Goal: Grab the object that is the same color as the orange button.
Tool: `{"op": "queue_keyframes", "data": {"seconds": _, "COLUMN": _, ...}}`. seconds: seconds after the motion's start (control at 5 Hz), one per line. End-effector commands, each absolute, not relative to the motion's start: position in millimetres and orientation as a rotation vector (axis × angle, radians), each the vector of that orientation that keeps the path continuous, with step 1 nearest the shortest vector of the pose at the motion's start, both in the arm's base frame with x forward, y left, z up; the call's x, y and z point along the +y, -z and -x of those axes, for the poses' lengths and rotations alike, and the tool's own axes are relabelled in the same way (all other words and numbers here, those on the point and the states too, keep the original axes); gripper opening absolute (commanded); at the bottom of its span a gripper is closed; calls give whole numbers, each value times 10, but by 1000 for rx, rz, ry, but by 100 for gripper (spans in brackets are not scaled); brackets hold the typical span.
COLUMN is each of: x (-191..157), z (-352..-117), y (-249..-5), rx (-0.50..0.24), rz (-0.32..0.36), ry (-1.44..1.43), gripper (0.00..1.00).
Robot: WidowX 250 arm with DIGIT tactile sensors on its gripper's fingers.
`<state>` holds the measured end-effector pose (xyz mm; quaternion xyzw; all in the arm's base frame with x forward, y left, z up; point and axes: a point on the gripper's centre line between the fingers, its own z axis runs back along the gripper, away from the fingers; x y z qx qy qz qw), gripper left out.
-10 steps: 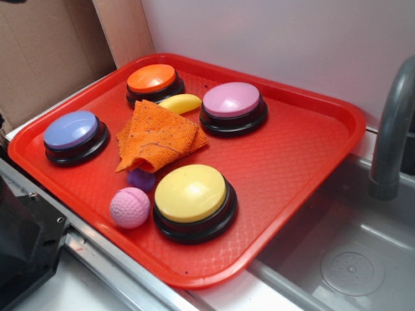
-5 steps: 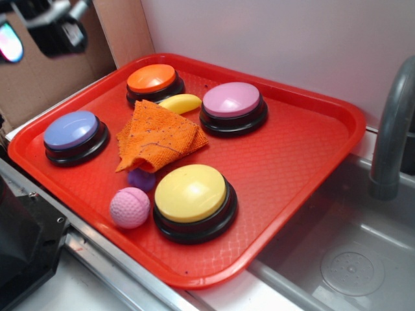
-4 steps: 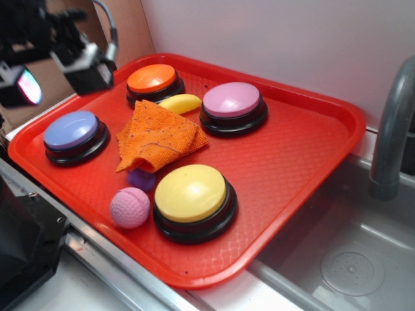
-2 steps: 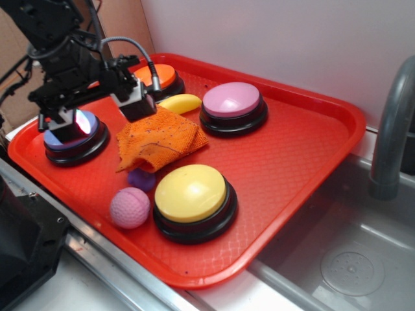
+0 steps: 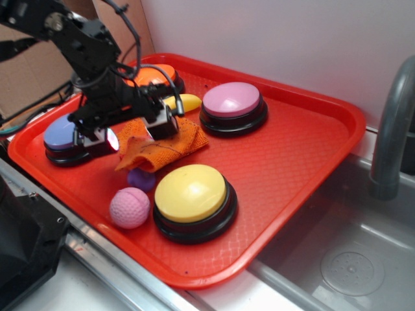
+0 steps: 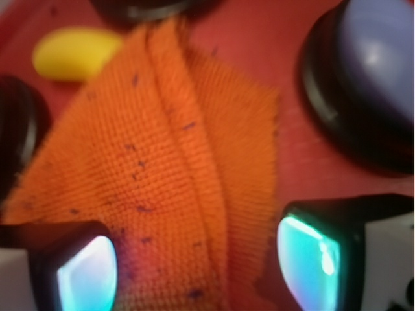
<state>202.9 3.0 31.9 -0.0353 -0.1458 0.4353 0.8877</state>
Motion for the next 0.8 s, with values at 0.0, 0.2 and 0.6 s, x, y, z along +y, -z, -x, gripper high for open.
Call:
{"op": "queue_keyframes", "data": {"seconds": 0.0, "x": 12, "z": -2253, "y": -164, "rx": -316, "rz": 106, "ry": -841, "gripper": 100}}
{"op": "queue_keyframes", "data": {"seconds": 0.2, "x": -1, "z": -2213, "y": -114, "rx": -336, "rz": 90, "ry": -866, "gripper": 0}}
{"op": "queue_keyframes", "data": {"seconds": 0.6, "x": -6, "z": -2237, "y": -164, "rx": -350, "rz": 68, "ry": -844, "gripper": 0}}
